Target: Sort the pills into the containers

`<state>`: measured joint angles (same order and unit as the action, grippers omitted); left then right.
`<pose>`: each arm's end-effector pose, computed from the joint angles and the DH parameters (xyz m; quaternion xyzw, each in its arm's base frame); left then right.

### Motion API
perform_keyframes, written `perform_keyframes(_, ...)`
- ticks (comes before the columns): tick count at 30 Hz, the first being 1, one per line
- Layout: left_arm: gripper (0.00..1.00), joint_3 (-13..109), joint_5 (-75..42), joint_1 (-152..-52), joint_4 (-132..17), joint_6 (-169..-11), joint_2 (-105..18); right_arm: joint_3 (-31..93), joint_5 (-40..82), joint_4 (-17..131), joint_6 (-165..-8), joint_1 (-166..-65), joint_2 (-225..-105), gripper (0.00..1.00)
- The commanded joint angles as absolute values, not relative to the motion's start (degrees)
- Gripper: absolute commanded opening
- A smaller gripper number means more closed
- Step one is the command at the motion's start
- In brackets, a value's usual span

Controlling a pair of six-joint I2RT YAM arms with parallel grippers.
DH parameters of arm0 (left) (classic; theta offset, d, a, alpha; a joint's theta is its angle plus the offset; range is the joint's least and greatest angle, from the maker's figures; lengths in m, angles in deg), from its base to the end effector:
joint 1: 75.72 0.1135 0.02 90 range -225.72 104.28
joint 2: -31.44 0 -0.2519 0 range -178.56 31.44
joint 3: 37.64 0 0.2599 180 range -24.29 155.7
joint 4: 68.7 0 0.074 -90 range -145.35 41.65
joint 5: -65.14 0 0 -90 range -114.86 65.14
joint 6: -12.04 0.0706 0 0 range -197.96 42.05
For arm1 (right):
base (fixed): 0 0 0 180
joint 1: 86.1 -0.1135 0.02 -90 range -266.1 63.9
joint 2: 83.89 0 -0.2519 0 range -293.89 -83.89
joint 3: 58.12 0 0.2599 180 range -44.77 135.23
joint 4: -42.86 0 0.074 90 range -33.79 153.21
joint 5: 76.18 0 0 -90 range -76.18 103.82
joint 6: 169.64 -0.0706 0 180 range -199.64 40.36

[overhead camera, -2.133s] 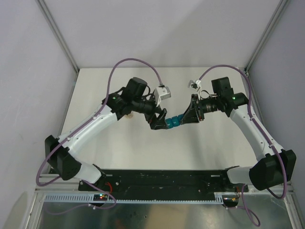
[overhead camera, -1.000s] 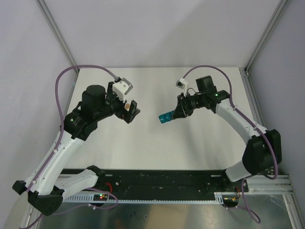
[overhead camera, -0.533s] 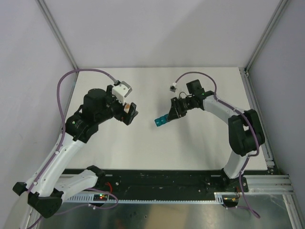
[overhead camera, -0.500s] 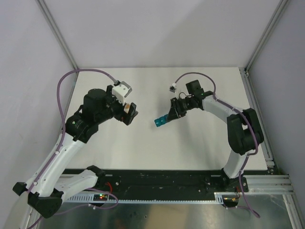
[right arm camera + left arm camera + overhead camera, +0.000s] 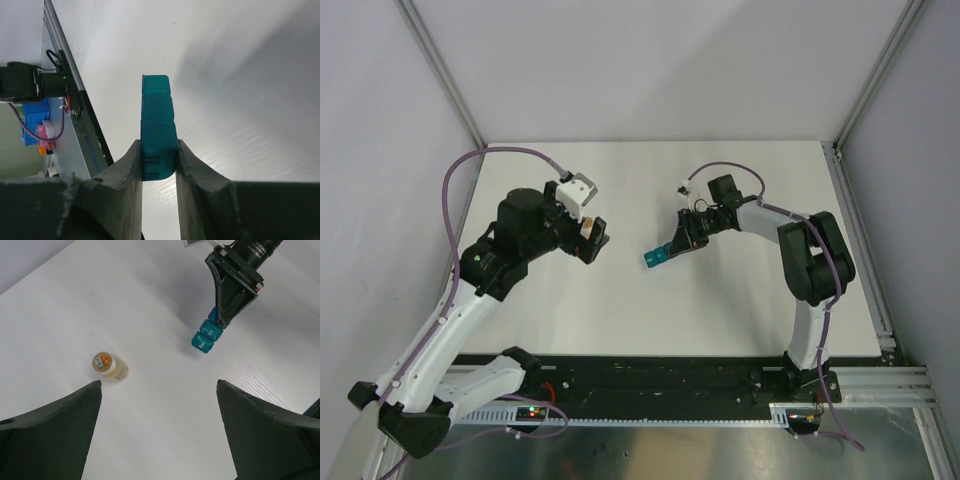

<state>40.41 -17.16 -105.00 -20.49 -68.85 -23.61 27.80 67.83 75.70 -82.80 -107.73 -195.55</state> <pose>0.2092 -0.1282 0.3602 0.3110 0.7838 -0.1494 0.5164 0.3576 0.2032 0.1362 -0.2590 0.8268 0.4787 0.1418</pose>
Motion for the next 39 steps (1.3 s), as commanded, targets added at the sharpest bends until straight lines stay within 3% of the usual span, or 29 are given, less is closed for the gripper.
perform_keyframes(1,1.00,40.23,-16.88,-104.29,-22.61,-68.24,-22.24,29.90,68.74,73.54,-85.37,-106.04,-197.63,0.00)
perform_keyframes(39,1.00,38.46,-16.78,-104.11,-24.12,-68.35,-22.60,25.74,68.79,66.39,-94.07,-102.05,-199.99,0.02)
